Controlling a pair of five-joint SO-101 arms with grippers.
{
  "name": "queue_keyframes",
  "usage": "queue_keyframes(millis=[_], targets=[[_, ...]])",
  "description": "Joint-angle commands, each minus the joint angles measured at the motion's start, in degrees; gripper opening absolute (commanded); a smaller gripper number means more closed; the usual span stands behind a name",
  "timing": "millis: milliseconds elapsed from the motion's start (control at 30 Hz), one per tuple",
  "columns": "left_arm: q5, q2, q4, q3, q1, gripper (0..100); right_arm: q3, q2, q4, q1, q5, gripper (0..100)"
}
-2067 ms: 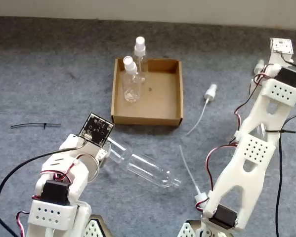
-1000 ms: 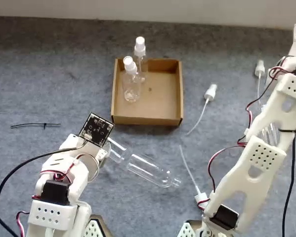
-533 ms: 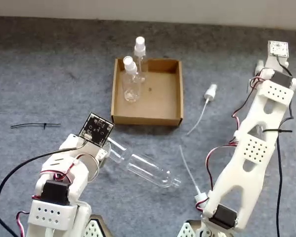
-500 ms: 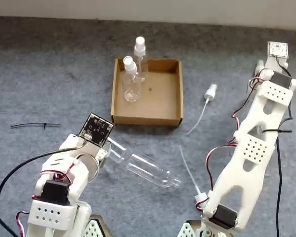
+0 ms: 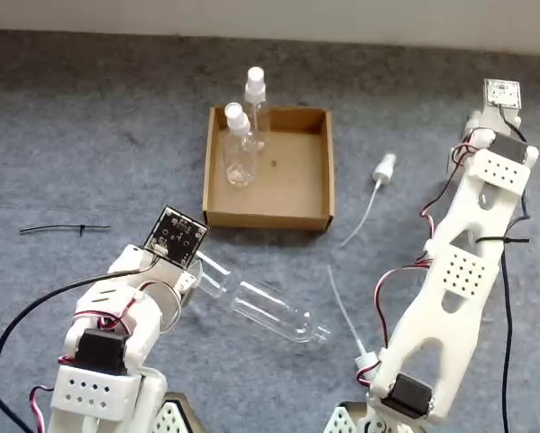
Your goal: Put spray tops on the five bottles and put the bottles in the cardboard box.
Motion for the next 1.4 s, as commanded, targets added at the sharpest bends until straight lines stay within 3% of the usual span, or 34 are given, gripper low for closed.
queue_keyframes(millis=[0,367,700,1367], targets=[[0.26,-0.48,-1.05,-0.40,0.92,18,-6.46,-1.27,1.98,-0.22,-0.44,2.8],[0.26,-0.48,-1.05,-0.40,0.84,18,-16.92,-1.19,9.71,-0.40,-0.26,0.4],[0.26,-0.48,-0.97,-0.40,0.84,18,-16.75,-1.19,10.77,-0.22,-0.62,10.1],[0.26,-0.48,-0.97,-0.40,0.84,18,-16.75,-1.19,16.31,-0.92,-0.35,10.2]])
